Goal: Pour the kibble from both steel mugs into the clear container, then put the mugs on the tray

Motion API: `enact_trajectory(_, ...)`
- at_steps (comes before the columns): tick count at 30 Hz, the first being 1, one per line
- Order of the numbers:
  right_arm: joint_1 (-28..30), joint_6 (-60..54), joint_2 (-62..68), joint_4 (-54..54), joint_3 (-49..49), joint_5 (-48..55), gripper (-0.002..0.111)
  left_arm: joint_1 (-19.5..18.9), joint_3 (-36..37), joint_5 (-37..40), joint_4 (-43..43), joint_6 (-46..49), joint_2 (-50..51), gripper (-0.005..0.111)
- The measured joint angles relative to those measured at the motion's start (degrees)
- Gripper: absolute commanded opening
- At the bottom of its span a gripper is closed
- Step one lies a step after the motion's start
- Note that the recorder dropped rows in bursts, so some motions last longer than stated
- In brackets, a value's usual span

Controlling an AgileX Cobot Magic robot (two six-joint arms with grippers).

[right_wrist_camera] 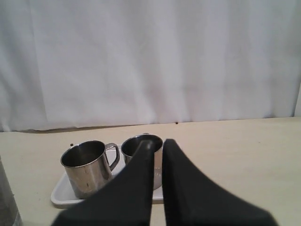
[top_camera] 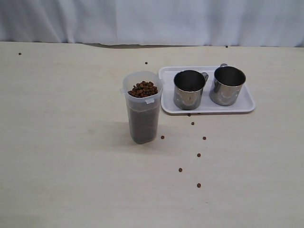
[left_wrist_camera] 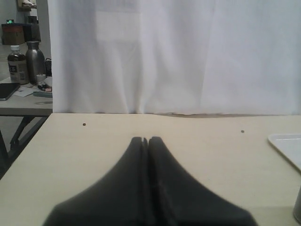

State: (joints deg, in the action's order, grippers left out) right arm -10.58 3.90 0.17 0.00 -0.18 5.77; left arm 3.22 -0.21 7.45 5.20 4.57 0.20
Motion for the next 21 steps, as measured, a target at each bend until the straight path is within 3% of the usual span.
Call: enact_trajectory(21, 3.55, -2.80, 0.00, 2.07, 0.00, 0.00, 0.005, 0.00, 0.00, 0.00, 0.00, 0.00, 0.00, 0.000)
